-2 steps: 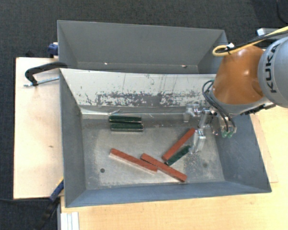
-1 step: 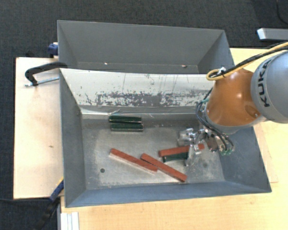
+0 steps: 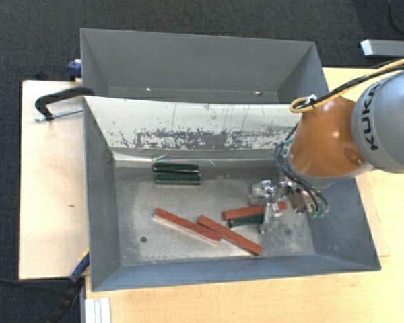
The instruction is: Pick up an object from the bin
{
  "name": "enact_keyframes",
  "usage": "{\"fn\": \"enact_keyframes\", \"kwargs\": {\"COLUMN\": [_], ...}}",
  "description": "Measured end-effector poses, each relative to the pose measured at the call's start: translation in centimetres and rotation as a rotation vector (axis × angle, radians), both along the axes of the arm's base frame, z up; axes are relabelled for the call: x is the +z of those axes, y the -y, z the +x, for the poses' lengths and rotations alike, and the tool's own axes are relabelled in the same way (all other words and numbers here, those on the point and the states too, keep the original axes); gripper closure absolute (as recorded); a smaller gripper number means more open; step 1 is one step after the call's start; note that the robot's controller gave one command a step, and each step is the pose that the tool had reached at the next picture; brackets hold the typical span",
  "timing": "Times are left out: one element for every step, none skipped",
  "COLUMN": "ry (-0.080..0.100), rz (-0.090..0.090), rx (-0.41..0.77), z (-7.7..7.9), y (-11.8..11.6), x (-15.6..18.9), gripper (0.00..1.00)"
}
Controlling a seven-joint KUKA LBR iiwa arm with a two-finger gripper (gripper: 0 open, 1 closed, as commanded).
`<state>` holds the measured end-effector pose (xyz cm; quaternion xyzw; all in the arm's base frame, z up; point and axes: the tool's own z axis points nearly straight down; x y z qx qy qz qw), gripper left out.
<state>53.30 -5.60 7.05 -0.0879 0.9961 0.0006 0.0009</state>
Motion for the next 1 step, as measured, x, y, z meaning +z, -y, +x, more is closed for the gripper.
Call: {"fn": "enact_keyframes", "kwargs": {"ry": [0.003], "rz": [-0.001], "rx": [0.012], "z": [-1.78], "y": [1.68], "x": [14.18], "gripper": [1.00]}}
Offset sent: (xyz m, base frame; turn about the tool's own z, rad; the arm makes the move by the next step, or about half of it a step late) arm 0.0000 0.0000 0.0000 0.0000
